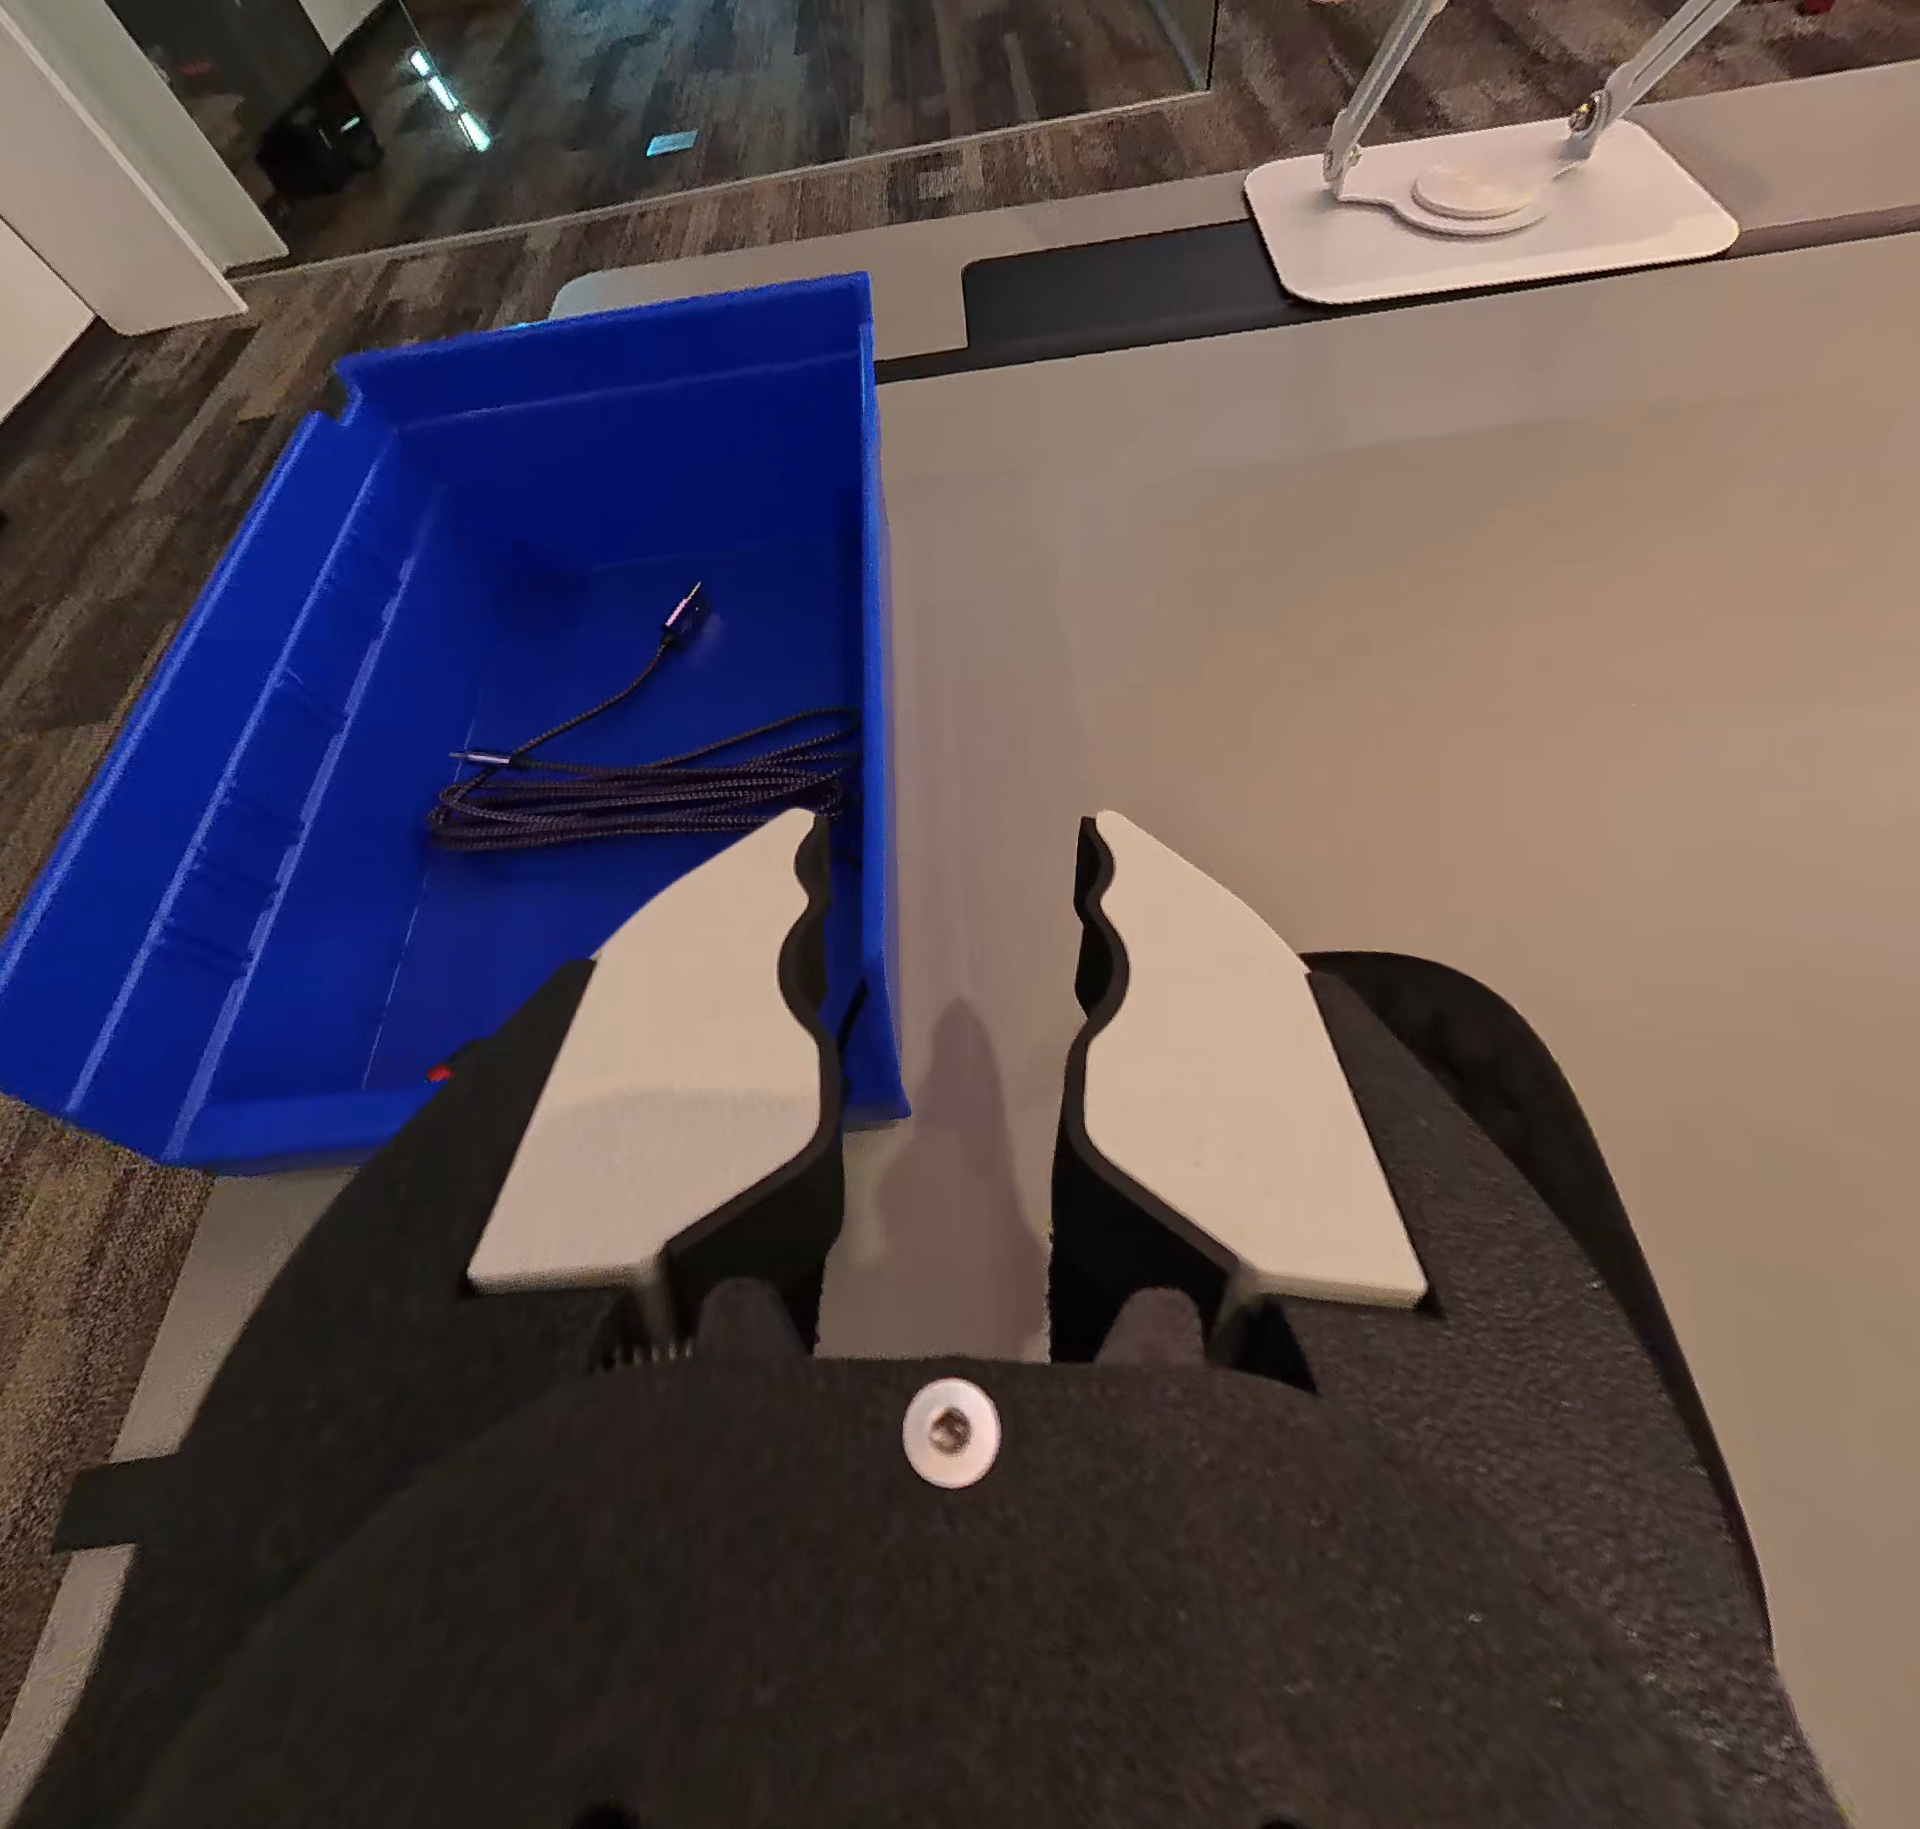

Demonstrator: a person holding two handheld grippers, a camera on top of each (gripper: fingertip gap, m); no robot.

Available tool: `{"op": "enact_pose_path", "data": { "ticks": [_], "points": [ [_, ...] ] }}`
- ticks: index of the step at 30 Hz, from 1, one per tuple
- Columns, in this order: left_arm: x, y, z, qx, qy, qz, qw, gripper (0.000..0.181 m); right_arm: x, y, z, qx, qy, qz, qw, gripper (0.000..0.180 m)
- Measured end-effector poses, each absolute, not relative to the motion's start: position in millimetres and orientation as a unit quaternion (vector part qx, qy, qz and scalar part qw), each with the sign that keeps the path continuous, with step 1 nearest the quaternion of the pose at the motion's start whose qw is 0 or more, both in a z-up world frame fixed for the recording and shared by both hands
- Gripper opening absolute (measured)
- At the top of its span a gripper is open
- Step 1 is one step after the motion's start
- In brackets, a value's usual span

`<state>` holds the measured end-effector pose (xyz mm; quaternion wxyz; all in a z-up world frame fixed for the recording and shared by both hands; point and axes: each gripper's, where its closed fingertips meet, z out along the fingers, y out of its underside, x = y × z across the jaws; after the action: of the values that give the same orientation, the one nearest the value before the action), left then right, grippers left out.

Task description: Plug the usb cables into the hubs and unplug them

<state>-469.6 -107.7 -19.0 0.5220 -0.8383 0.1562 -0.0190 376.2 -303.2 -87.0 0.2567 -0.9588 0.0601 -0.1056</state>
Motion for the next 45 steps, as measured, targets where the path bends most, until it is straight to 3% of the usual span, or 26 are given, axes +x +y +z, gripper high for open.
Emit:
{"op": "enact_pose_path", "data": {
  "ticks": [15, 27, 34, 37, 45],
  "points": [
    [-480.3, -110.0, -19.5, -0.841, 0.143, -0.024, 0.521, 0.045, 385.2, -288.6, -96.4, -0.964, 0.035, -0.152, 0.215, 0.029],
    [-493.6, -102.0, -29.3, -0.858, 0.136, -0.005, 0.496, 0.045, 390.6, -286.3, -105.3, -0.970, 0.049, -0.127, 0.203, 0.022],
    [-496.8, -102.6, -29.8, -0.858, 0.129, -0.010, 0.497, 0.045, 393.9, -287.2, -104.4, -0.971, 0.061, -0.122, 0.196, 0.029],
    [-499.3, -102.8, -29.9, -0.860, 0.130, -0.004, 0.493, 0.045, 388.3, -286.9, -105.9, -0.974, 0.063, -0.101, 0.193, 0.017],
    [-509.5, -102.5, -33.0, -0.866, 0.125, 0.002, 0.484, 0.044, 385.2, -286.6, -107.1, -0.976, 0.077, -0.060, 0.195, 0.012]
  ]
}}
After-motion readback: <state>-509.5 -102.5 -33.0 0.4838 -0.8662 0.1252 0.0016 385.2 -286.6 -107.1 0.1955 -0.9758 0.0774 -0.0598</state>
